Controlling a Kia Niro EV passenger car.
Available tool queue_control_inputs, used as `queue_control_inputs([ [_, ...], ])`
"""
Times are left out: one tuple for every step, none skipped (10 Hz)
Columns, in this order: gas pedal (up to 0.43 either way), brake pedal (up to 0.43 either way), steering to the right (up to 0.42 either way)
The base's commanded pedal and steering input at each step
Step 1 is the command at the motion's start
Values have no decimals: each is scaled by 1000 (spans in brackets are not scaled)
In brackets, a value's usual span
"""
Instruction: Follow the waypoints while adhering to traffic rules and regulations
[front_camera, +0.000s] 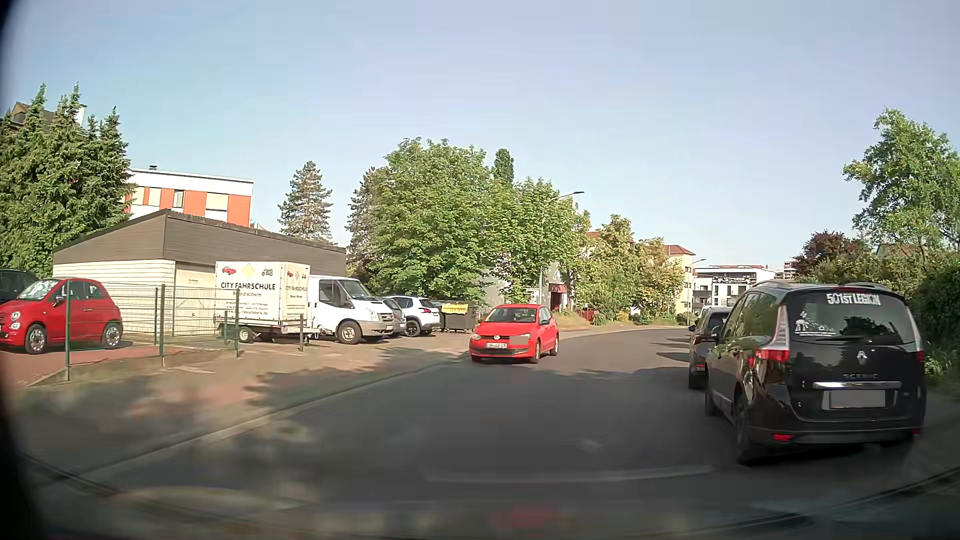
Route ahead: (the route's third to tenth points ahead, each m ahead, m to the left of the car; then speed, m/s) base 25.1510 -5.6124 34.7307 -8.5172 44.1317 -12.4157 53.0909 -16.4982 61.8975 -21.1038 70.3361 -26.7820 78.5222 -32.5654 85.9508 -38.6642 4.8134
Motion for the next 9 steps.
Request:
queue_control_inputs([
  [118, 30, 76],
  [118, 30, 81],
  [130, 30, 86],
  [138, 30, 90],
  [169, 30, 89],
  [177, 30, 88],
  [197, 30, 88],
  [197, 30, 87],
  [209, 30, 85],
])
